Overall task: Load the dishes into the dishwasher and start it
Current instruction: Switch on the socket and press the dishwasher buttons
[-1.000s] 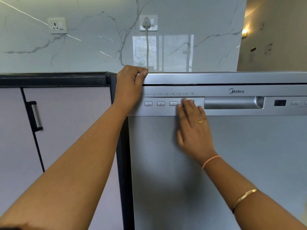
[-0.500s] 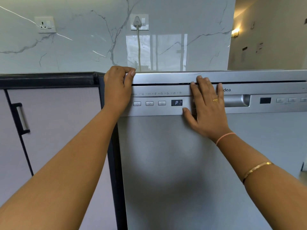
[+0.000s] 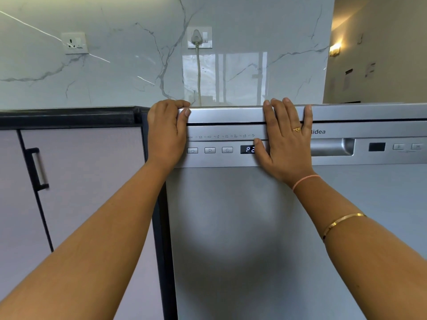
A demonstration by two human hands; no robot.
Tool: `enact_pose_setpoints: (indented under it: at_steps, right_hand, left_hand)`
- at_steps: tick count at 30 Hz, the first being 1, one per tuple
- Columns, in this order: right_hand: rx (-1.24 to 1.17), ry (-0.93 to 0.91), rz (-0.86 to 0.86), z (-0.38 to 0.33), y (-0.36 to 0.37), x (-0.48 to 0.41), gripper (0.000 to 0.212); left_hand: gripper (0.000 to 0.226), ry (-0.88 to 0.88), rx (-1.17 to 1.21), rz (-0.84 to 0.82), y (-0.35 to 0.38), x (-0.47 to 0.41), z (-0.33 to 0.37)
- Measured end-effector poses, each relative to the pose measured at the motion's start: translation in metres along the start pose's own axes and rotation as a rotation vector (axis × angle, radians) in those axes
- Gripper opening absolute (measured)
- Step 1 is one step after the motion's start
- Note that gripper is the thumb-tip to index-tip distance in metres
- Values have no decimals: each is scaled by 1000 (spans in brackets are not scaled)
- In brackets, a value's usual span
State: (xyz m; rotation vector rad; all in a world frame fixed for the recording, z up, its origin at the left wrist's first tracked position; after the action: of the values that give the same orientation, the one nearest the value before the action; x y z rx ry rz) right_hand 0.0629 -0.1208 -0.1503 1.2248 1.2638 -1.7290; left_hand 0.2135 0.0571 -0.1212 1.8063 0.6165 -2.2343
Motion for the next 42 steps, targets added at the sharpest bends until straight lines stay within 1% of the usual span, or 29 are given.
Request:
enact_pose_setpoints:
  at_steps: [6, 9, 18, 28, 33, 38, 40, 42]
  right_hand:
    - [-11, -38, -12, 4, 0, 3, 65]
    - [-13, -55, -21, 6, -2, 3, 63]
    - [-18, -74, -81, 7, -6, 5, 82]
    - [-56, -74, -87, 5, -9, 5, 83]
    - [-90, -56, -41, 2, -13, 5, 74]
    - [4, 11, 135, -3, -17, -15, 52]
    - [-8, 23, 183, -3, -18, -26, 43]
    - [-82, 38, 205, -2, -18, -32, 36]
  left_hand:
    - [29, 26, -18, -47, 0, 0, -4]
    - [29, 11, -6, -50, 0, 1, -3]
    - [28, 13, 8, -71, -4, 1, -1]
    - [29, 23, -2, -113, -5, 1, -3]
    - [28, 11, 7, -116, -5, 1, -2]
    - [27, -25, 30, -84, -5, 1, 0]
    - [27, -34, 42, -71, -5, 1, 1]
    - [27, -47, 52, -53, -4, 1, 1]
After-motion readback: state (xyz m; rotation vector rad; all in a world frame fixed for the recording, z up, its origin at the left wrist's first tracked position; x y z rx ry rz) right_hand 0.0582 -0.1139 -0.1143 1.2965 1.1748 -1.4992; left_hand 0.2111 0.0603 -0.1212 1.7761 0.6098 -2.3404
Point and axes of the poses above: each hand's wrist, its own x-axis away from the middle knuckle, its own y-axis out of the palm, z = x × y, the point moved 5 cm from there along -x, towards the middle knuckle, and after that the axes turned 15 degrees about -x, right-handed, at the moved point
